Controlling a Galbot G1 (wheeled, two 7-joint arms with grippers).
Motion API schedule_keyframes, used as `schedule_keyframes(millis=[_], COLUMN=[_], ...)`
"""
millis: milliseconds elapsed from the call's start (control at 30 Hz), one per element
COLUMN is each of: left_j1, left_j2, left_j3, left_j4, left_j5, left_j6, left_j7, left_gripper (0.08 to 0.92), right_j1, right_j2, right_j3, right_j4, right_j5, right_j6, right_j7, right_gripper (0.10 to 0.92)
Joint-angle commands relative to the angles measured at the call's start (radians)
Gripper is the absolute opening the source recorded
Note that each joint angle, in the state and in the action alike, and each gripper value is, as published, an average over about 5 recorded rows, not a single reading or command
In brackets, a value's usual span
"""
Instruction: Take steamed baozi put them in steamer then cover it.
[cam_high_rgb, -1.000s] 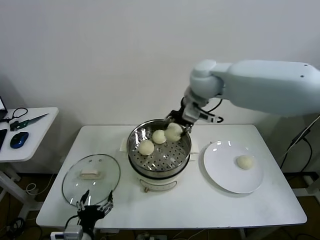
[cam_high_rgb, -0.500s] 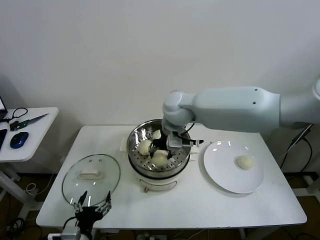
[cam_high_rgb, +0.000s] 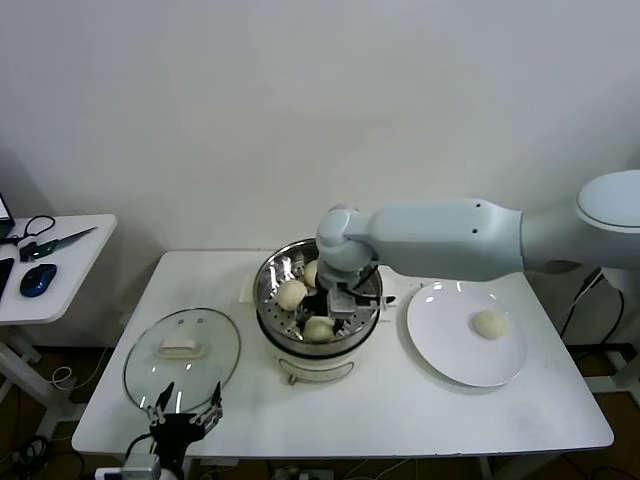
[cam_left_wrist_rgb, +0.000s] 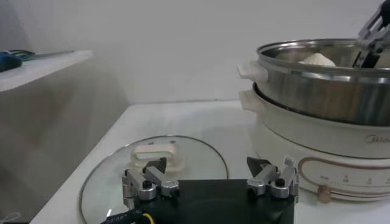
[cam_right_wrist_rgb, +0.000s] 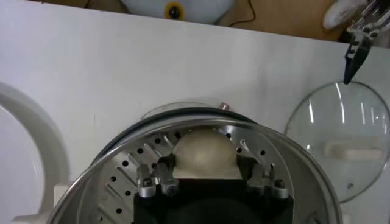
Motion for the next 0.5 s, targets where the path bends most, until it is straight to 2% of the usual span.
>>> schedule_keyframes(millis=[33,267,400,500], left_j1=[0.001,-0.005,-0.016,-0.022], left_j2=[0.001,-0.001,-0.001,0.002], left_j3=[-0.001,0.002,0.004,0.005], left_j4=[-0.001,-0.002,-0.002,0.001], left_j5=[0.000,0.000,0.000,-0.001], left_j6=[0.000,0.002,0.005,0.005], left_j7=[0.000,0.000,0.001,0.002], left_gripper=[0.823,0.823,0.823,0.823], right_j1=[0.043,0.256,0.407,0.457], right_j2=[-0.005,-0.151,-0.273,-0.384], right_j3=[0.002,-0.051,-0.177,-0.240], right_j4=[-0.007,-0.018,-0.068,-0.107], right_j5=[0.066,0.306,0.581,0.683], right_j6=[-0.003,-0.038,-0.183,-0.309], right_j7=[-0.014,-0.124,-0.195,-0.230], right_gripper=[0.793,0.822,0.823,0.823])
